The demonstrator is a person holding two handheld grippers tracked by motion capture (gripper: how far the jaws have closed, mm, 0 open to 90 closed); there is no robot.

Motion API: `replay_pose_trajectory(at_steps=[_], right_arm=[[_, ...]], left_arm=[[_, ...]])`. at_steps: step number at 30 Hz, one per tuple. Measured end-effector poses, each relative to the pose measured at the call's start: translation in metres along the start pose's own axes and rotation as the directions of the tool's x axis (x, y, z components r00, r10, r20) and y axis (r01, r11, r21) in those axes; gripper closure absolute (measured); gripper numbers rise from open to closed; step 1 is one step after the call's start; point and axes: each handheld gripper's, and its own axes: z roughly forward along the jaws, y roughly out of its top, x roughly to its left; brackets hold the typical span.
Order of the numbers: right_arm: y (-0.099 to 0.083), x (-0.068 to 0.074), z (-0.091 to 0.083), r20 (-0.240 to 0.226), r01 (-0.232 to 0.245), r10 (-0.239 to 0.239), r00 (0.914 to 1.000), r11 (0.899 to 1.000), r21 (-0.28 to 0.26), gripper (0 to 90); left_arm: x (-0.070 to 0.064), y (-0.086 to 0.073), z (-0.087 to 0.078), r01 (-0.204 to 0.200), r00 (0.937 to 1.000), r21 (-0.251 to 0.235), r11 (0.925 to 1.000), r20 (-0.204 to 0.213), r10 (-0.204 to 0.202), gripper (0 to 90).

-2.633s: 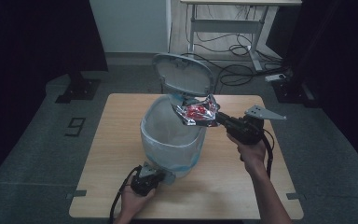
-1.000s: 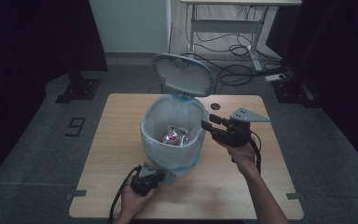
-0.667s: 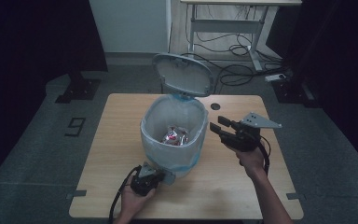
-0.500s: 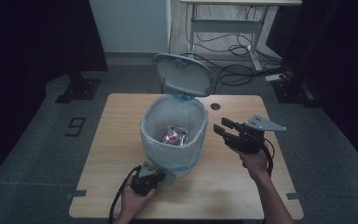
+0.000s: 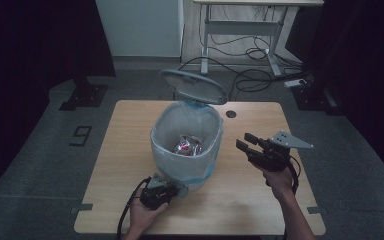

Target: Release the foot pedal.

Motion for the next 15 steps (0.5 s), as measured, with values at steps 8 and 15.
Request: replay_pose_trajectory(at_steps=[8, 15], right_arm=[[-0.016, -0.007, -0.004, 0.003, -0.027, 0.027, 0.9996, 1.000, 0.012, 53.6], [-0.036, -0.012, -0.006, 0.002, -0.047, 0.047, 0.9989, 0.998, 0.036, 53.3]], left_arm=[[-0.001, 0.004, -0.012, 0.003, 0.9995, -0.068, 0.9977, -0.031, -0.005, 55.8], [-0.001, 0.003, -0.019, -0.004, 0.9989, -0.075, 0.9972, -0.046, 0.001, 49.6]])
